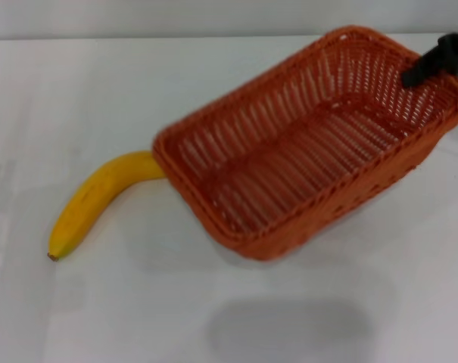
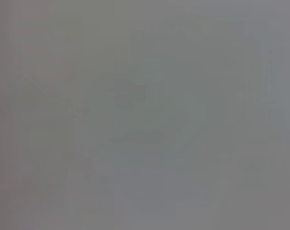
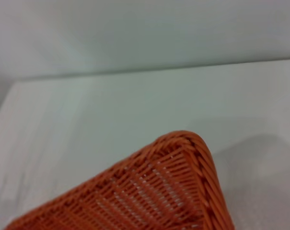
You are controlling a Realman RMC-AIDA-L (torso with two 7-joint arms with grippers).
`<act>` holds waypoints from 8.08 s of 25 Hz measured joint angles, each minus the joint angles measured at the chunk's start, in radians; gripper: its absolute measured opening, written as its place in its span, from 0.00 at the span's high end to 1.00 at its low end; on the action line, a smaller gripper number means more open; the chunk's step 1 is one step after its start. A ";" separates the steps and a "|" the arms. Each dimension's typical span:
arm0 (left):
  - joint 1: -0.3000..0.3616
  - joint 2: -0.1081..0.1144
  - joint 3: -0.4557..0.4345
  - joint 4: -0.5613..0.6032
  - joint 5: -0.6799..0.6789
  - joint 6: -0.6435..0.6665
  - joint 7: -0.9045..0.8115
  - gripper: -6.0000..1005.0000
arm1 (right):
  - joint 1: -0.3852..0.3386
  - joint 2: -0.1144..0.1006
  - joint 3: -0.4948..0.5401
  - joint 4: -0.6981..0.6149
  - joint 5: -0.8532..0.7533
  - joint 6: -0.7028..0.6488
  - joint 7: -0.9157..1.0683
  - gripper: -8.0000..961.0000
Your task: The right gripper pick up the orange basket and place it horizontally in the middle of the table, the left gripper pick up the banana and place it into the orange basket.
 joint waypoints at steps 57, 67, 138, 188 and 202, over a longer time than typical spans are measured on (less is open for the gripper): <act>-0.068 -0.002 0.000 -0.072 -0.053 -0.002 0.002 0.11 | -0.742 0.154 -0.622 -0.186 1.066 -0.621 -0.293 0.31; -0.055 0.007 0.002 -0.073 -0.011 -0.143 -0.327 0.11 | -0.710 0.154 -0.530 0.191 1.641 -0.617 -1.269 0.32; -0.804 0.103 0.006 -0.760 2.245 -0.035 -1.476 0.24 | -0.560 0.160 -0.271 0.659 2.067 -0.525 -2.217 0.32; -1.140 0.003 0.006 -0.707 1.987 0.059 -1.137 0.48 | -0.581 0.162 -0.232 0.687 2.067 -0.515 -2.191 0.32; -0.884 0.012 0.004 -0.783 1.193 0.079 -1.048 0.18 | -0.579 0.161 -0.233 0.687 2.067 -0.514 -2.191 0.32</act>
